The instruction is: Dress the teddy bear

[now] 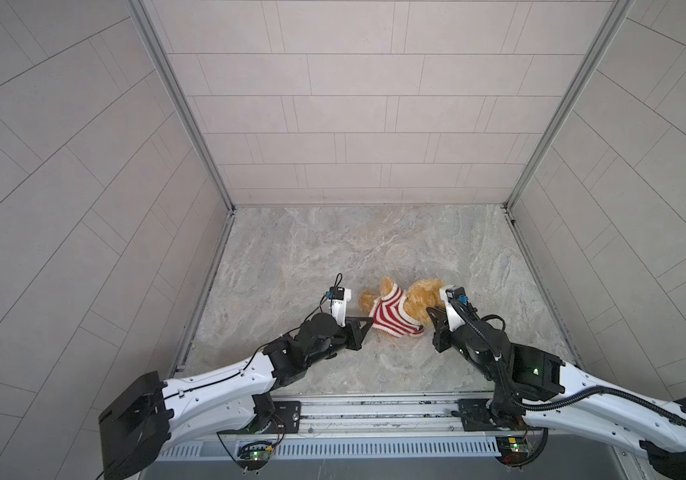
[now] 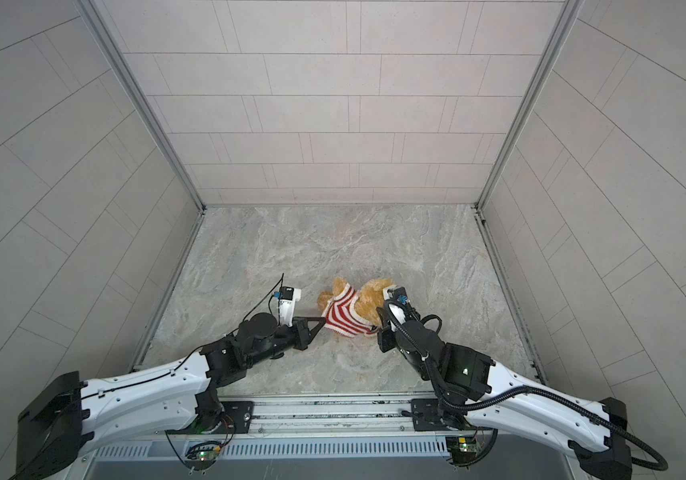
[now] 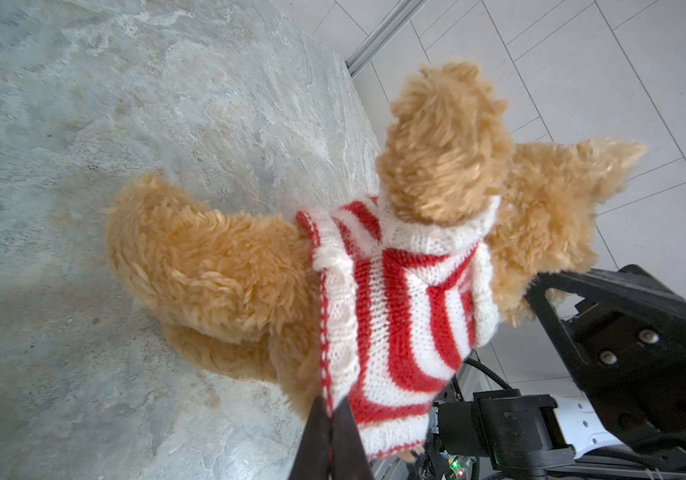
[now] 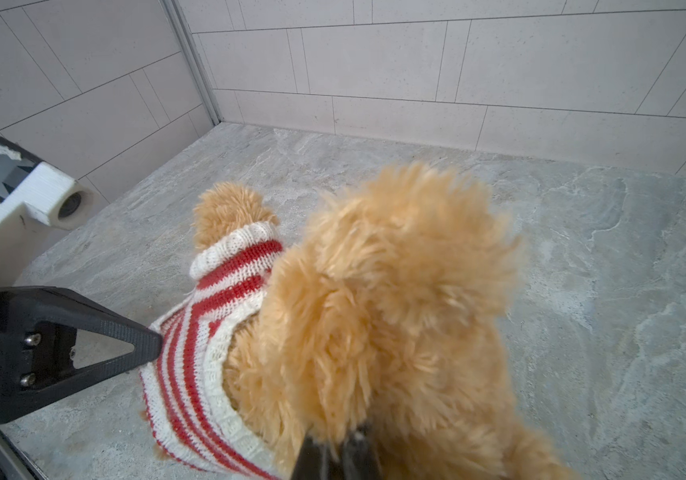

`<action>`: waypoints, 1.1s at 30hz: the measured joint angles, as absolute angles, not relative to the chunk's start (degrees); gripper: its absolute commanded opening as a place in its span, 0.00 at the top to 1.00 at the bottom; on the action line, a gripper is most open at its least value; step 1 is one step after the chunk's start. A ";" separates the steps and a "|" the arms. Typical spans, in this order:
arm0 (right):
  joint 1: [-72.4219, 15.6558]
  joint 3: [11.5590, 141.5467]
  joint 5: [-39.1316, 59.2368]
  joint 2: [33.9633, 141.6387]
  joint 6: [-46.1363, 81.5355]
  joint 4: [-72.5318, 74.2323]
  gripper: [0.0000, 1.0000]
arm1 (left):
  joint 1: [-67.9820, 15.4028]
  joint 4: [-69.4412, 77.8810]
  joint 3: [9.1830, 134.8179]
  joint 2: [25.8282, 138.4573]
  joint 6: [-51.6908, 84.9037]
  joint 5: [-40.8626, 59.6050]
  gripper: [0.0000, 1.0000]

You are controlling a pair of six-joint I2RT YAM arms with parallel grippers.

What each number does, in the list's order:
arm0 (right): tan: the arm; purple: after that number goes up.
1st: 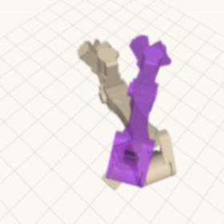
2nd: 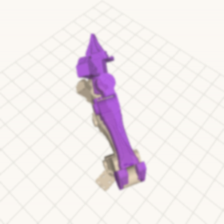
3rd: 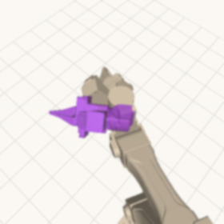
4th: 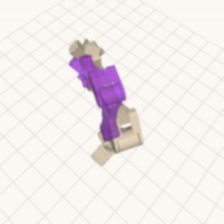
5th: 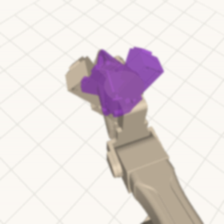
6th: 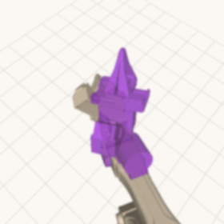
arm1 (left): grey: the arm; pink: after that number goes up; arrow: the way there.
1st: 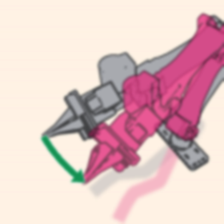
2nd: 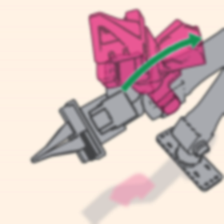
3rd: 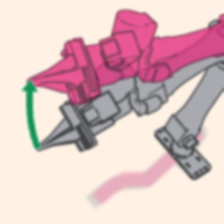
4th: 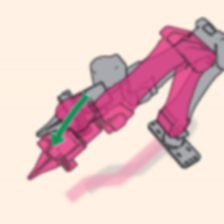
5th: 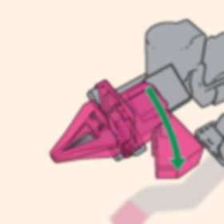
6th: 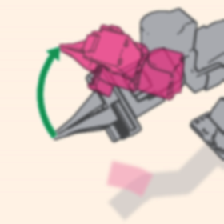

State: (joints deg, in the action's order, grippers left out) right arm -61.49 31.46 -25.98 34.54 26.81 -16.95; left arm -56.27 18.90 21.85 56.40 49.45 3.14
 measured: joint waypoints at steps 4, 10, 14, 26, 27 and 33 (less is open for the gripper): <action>-61.49 31.46 -26.04 36.10 26.79 -16.23 1.00 | -58.00 20.08 23.09 59.55 48.31 3.38 1.00; -61.45 31.46 -26.92 37.23 26.81 -14.31 1.00 | -61.19 24.16 23.90 63.88 48.10 3.16 0.95; -61.47 31.46 -27.55 37.23 27.07 -14.04 1.00 | -61.21 23.33 23.88 63.22 47.68 1.52 0.73; -61.49 31.46 -29.56 37.12 28.53 -13.54 1.00 | -68.90 16.05 27.18 55.83 45.71 -7.51 0.62; -61.49 31.46 -29.82 37.12 28.56 -13.54 1.00 | -69.89 15.97 27.68 56.01 45.63 -7.99 0.61; -61.49 31.46 -30.52 36.84 28.99 -13.56 1.00 | -74.43 17.39 29.41 60.25 46.28 -9.50 0.63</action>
State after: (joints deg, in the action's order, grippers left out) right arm -61.49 31.46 -30.52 36.84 28.99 -13.56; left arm -74.43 17.39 29.41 60.25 46.28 -9.50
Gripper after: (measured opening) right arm 0.067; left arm 0.374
